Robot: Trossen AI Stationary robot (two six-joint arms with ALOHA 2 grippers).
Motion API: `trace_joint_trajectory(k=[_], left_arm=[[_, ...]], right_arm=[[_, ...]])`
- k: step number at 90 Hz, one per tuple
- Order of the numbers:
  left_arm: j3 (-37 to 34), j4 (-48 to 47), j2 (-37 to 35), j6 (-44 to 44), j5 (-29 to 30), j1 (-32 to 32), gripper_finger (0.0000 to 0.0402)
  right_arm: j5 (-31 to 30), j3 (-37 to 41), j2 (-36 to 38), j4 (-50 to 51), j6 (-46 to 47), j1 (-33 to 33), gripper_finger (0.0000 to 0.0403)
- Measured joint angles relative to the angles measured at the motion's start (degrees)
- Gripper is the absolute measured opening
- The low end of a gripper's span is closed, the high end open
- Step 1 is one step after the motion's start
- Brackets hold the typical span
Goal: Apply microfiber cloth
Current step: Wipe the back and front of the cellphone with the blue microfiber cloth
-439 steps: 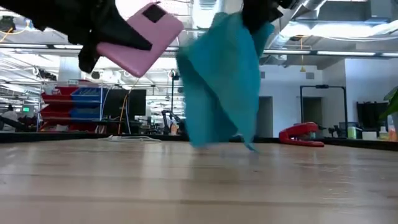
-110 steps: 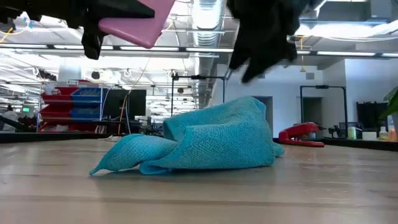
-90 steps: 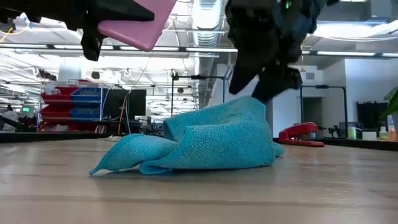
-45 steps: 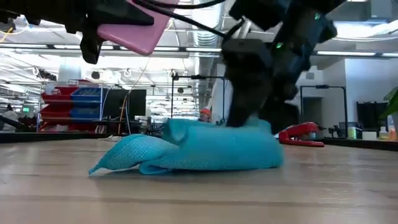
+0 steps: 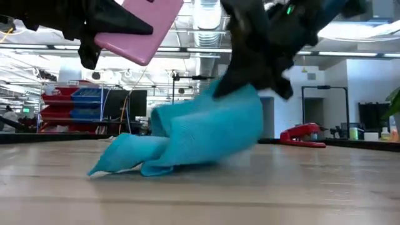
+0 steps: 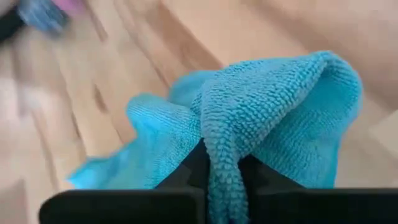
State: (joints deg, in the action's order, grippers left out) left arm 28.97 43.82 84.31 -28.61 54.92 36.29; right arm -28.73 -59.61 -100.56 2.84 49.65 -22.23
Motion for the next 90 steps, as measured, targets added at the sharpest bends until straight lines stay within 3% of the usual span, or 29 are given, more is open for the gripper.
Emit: trace_joint_trajectory(k=[20,47,58,79,90], left_arm=[[0.0,0.19,0.0,-0.81,0.1,0.0,0.001],[0.0,1.17,-0.02,-2.1,-2.39,0.0,0.0011],[0.0,1.55,-0.02,-2.89,-3.92,-0.42,0.0011],[0.77,4.03,0.0,-3.63,-8.77,-2.24,0.0011],[1.97,4.06,0.0,-3.15,-11.27,-2.81,0.0011]], right_arm=[[-11.65,-0.02,3.89,-5.84,-7.88,-4.7,0.0003],[-21.34,-0.02,3.76,-29.97,-33.24,-8.79,0.0001],[-23.7,-0.72,3.76,-34.23,-41.32,-9.15,0.0001],[-21.77,-4.78,1.38,-31.97,-47.56,-6.74,0.0],[-12.95,-8.25,-3.38,-29.9,-46.85,-4.75,0.0]])
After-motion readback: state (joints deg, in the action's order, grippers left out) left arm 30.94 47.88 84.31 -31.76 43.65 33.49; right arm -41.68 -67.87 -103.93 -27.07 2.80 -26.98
